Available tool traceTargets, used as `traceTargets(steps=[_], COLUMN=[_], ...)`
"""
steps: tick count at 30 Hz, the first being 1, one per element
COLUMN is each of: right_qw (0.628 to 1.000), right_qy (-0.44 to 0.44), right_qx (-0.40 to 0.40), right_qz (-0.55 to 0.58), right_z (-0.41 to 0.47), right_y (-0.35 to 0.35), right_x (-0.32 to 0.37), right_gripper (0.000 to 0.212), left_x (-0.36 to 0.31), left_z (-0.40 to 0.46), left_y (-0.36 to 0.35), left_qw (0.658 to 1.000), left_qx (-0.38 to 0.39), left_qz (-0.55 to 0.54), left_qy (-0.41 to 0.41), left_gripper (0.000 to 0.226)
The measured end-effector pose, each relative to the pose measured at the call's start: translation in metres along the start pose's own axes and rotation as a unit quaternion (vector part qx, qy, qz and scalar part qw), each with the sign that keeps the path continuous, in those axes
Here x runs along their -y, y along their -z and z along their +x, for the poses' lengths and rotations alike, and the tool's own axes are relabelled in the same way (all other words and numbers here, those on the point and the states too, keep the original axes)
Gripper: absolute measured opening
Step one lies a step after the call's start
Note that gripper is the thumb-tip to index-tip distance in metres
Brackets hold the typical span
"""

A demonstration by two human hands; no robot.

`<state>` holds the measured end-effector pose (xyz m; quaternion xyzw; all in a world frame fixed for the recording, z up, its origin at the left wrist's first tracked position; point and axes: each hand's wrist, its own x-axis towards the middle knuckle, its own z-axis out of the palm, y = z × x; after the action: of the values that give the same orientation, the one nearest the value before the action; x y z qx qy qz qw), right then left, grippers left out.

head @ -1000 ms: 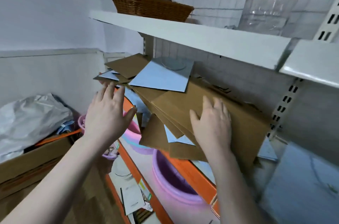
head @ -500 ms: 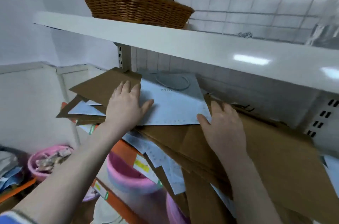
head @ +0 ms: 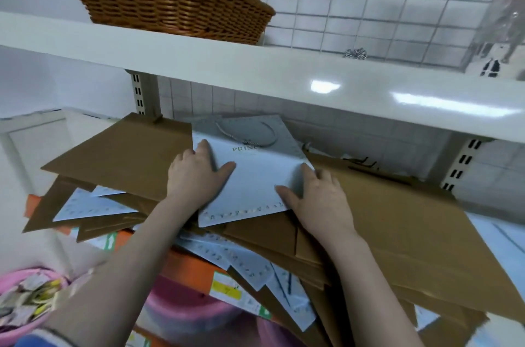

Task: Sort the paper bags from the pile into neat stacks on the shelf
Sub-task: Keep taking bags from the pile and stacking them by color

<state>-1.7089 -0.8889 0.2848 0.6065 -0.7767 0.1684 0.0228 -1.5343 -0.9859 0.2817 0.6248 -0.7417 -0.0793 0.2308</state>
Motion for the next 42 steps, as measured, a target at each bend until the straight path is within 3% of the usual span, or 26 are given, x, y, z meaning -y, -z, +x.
traceTargets(steps=[8, 14, 18, 30, 42], right_qw=[0.994, 0.988, 0.980, 0.971, 0.958], right_qy=[-0.072, -0.062, -0.053, -0.045, -0.146], right_qx=[-0.027, -0.053, -0.065, -0.094, -0.127], right_qz=[0.076, 0.132, 0.179, 0.217, 0.210], right_z=[0.004, -0.005, -0.022, -0.110, -0.232], right_y=[0.005, 0.009, 0.025, 0.067, 0.094], right_x=[0.003, -0.017, -0.045, -0.185, -0.270], right_gripper=[0.079, 0.081, 0.073, 0.068, 0.067], left_x=[-0.008, -0.027, -0.052, -0.172, -0.265], left_z=[-0.011, -0.030, -0.049, -0.141, -0.234], left_y=[0.006, 0.007, 0.004, -0.039, -0.055], left_qw=[0.977, 0.965, 0.964, 0.972, 0.982], left_qx=[-0.131, -0.167, -0.180, -0.169, -0.111], left_qz=[-0.170, -0.200, -0.195, -0.157, -0.147], left_qy=[-0.003, 0.007, 0.018, 0.047, -0.052], left_gripper=[0.071, 0.047, 0.047, 0.048, 0.045])
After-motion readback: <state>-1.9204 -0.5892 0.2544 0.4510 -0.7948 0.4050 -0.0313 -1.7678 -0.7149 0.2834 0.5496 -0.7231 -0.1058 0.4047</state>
